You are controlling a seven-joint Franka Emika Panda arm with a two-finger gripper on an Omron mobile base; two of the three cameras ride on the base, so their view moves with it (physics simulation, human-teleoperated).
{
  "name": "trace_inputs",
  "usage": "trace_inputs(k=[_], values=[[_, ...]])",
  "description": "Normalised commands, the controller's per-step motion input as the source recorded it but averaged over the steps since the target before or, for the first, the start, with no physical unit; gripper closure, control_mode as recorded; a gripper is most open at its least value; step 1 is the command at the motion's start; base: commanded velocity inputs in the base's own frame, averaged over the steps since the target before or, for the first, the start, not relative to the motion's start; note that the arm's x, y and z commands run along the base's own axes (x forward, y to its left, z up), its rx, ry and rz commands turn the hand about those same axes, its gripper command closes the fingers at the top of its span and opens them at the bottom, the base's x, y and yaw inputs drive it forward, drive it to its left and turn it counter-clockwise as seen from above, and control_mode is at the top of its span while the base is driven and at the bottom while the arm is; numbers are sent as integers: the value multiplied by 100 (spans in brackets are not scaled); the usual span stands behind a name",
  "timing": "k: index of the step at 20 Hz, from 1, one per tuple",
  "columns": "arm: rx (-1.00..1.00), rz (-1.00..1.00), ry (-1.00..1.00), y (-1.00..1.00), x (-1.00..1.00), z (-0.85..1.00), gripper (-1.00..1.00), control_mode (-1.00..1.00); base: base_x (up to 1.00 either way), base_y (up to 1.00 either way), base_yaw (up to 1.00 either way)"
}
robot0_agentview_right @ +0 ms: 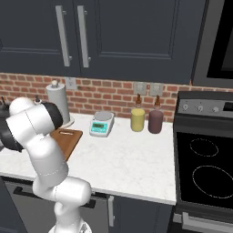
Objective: Pick up the sponge from the counter and clean the cutting board by briefly scrubbing or pressing down on the cutting board. Once finished, release the sponge.
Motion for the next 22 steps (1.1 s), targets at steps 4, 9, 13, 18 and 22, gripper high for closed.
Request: trace_inputs(k=[4, 9, 13, 18, 22], values=[[5, 0, 0, -31, 56, -10, 100, -100, 0, 0, 0], [4, 0, 0, -34, 57, -7, 100, -100, 0, 0, 0], [3, 0, 0, -36, 52, -16, 100, -100, 0, 0, 0], [1, 0, -6, -38, 50, -30, 100, -100, 0, 0, 0], [2, 0, -3, -40, 59, -27, 100, -100, 0, 0, 0]])
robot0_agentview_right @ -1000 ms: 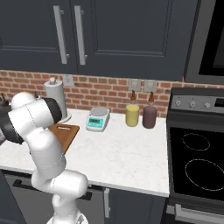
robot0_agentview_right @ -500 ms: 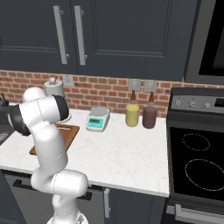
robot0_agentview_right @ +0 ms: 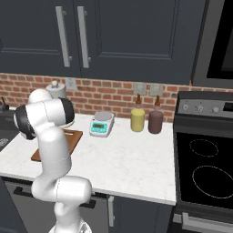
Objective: Pick up the sponge from the counter and clean the cutting board by briefly scrubbing or pressing down on the cutting board. Once finished, release the sponge.
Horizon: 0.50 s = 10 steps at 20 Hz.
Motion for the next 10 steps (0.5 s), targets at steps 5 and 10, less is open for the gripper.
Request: trace_inputs(k=[5, 10], values=[[3, 0, 0, -43, 62, -21, 100, -100, 0, 0, 0], [4, 0, 0, -50, 58, -17, 100, -100, 0, 0, 0]])
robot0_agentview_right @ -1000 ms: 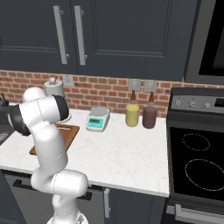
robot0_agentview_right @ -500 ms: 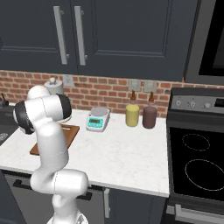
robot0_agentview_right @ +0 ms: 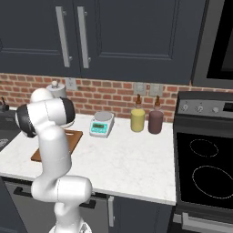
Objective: Pick up the sponge from the counter and clean the cutting board by briefly scrubbing or pressing down on the cutting board. Once finished, release the sponge.
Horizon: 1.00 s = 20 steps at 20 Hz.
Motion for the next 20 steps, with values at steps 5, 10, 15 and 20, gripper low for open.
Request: trace_inputs(k=[5, 10, 15, 20], values=[[5, 0, -2, -56, 57, -16, 100, -100, 0, 0, 0], [5, 0, 0, -59, 52, -16, 100, -100, 0, 0, 0], [5, 0, 0, -64, 61, -20, 100, -100, 0, 0, 0], [4, 0, 0, -66, 54, -16, 100, -100, 0, 0, 0]])
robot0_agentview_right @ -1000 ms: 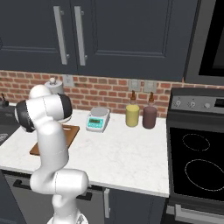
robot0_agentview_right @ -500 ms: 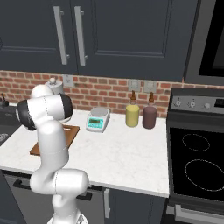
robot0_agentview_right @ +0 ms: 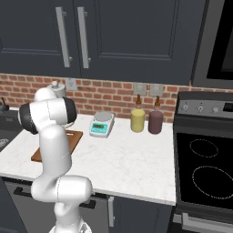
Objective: Pick up the sponge from the counter and clean the cutting board by briefly scrubbing or pressing down on the cutting board. Once finished, release the sponge.
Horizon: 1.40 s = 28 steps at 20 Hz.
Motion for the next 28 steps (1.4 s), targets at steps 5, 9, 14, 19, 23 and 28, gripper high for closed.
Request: trace_inputs(k=[5, 9, 14, 19, 23, 28], values=[[4, 0, 0, -68, 32, -12, 100, -100, 0, 0, 0], [5, 0, -1, -76, 8, -14, 100, -100, 0, 0, 0], [0, -1, -6, -56, 2, -50, 100, -100, 0, 0, 0], [0, -2, -2, -46, 3, -69, 100, -100, 0, 0, 0], [0, -4, 4, -64, 0, -50, 100, -100, 0, 0, 0], [0, -3, 19, -37, -17, -33, 100, -100, 0, 0, 0]])
